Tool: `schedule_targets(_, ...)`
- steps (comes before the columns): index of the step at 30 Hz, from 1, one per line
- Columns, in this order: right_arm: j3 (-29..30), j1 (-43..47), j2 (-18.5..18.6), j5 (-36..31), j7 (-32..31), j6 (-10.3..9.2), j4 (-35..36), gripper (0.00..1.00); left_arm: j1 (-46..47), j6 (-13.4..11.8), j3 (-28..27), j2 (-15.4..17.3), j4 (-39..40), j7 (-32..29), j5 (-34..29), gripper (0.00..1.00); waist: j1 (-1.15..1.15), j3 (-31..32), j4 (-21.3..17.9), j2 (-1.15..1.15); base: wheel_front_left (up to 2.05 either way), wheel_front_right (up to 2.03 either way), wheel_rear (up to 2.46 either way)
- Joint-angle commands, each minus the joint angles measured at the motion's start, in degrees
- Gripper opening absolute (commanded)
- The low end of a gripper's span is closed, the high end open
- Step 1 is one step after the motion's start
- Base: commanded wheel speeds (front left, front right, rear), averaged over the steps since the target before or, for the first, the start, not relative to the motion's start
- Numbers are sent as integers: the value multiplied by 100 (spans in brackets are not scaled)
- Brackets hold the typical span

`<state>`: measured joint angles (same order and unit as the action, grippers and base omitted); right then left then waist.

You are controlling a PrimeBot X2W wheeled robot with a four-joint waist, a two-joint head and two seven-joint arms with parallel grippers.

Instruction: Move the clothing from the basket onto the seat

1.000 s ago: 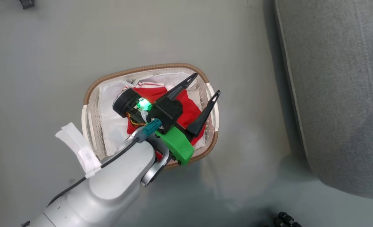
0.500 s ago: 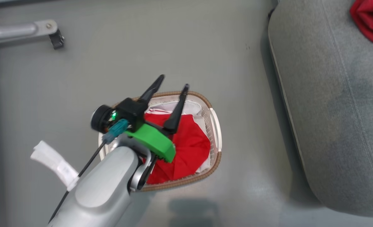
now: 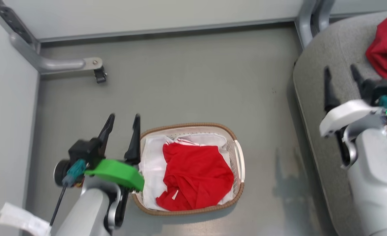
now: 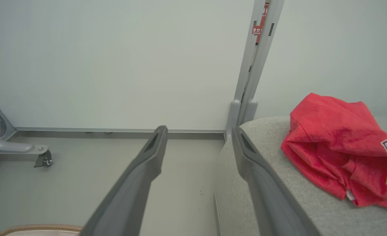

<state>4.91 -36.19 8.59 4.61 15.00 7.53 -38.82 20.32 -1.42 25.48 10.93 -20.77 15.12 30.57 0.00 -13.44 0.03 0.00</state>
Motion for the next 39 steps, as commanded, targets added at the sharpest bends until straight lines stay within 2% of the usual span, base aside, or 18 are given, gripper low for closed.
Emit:
schedule_targets(1, -18, 281, -57, 65, 25, -8, 139, 100, -217, 33, -112, -38, 9, 4, -100, 100, 0, 303, 204, 0, 0, 0, 0)
schedule_targets(10, -158, 1596, -503, 145, 26, -7, 1167, 100, -1106, 76, -862, -233, 245, 4, -322, 100, 0, 661, 241, 0, 0, 0, 0)
schedule_targets(14, -297, 2121, -548, 88, 26, -7, 1493, 100, -1431, 127, -1087, -306, 356, 5, -435, 100, 0, 795, 233, 0, 0, 0, 0)
schedule_targets(21, -477, 2810, -557, 404, 27, -7, 1950, 100, -1826, 206, -1292, -392, 360, 5, -589, 100, 0, 1047, 255, 0, 0, 0, 0)
schedule_targets(29, -558, 3120, -560, 574, 27, -7, 2035, 100, -2017, 305, -1426, -464, 268, 5, -679, 100, 0, 1298, 222, 0, 0, 0, 0)
schedule_targets(39, -638, 3161, -560, 561, 27, -7, 2052, 100, -2013, 415, -1456, -550, 171, 5, -790, 100, 0, 1327, 195, 0, 0, 0, 0)
